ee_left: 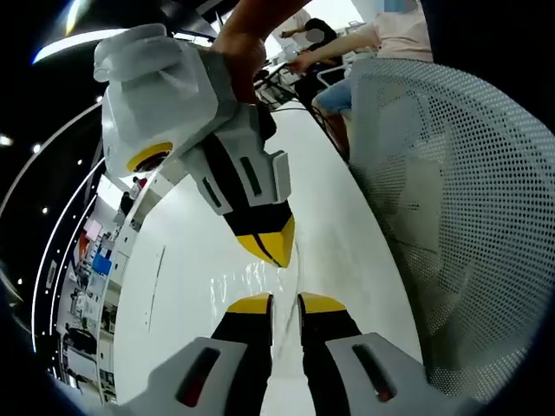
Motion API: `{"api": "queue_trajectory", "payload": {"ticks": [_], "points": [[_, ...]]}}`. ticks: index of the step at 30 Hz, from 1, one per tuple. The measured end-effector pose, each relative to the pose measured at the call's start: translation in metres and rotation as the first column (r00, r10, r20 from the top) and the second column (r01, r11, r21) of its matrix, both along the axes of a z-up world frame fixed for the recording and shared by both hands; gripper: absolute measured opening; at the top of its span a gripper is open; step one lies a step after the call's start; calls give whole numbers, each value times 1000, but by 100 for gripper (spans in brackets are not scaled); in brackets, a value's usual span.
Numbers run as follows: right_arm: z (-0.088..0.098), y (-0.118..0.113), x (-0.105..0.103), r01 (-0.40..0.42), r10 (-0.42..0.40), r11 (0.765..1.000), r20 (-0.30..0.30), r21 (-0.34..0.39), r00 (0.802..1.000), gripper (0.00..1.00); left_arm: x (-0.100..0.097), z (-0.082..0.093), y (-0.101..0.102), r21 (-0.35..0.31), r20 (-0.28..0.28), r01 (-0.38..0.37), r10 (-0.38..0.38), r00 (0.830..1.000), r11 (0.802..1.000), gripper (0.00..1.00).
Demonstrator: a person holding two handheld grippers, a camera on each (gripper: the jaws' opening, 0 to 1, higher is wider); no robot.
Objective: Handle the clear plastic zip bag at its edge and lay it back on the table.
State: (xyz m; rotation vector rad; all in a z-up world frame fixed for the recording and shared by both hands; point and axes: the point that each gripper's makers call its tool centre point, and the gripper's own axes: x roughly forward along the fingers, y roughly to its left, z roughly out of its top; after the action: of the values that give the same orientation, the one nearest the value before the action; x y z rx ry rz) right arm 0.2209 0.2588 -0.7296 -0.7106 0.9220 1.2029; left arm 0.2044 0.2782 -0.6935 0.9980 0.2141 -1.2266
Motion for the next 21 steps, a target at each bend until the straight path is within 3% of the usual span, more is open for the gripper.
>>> {"api": "queue_trajectory", "payload": {"ticks": [7, 15, 21], "points": [[-3, -3, 3, 45, -45, 999, -18, -27, 999, 0, -1, 6, 4, -24, 1, -2, 2, 1000, 1000, 16], [3, 1, -5, 26, -26, 1000, -10, -15, 1000, 0, -6, -2, -1, 11, -9, 26, -26, 1000, 1000, 9], [7, 2, -1, 6, -6, 1000, 18, -6, 1000, 0, -3, -4, 0, 26, -5, 10, -10, 1000, 1000, 6]]}}
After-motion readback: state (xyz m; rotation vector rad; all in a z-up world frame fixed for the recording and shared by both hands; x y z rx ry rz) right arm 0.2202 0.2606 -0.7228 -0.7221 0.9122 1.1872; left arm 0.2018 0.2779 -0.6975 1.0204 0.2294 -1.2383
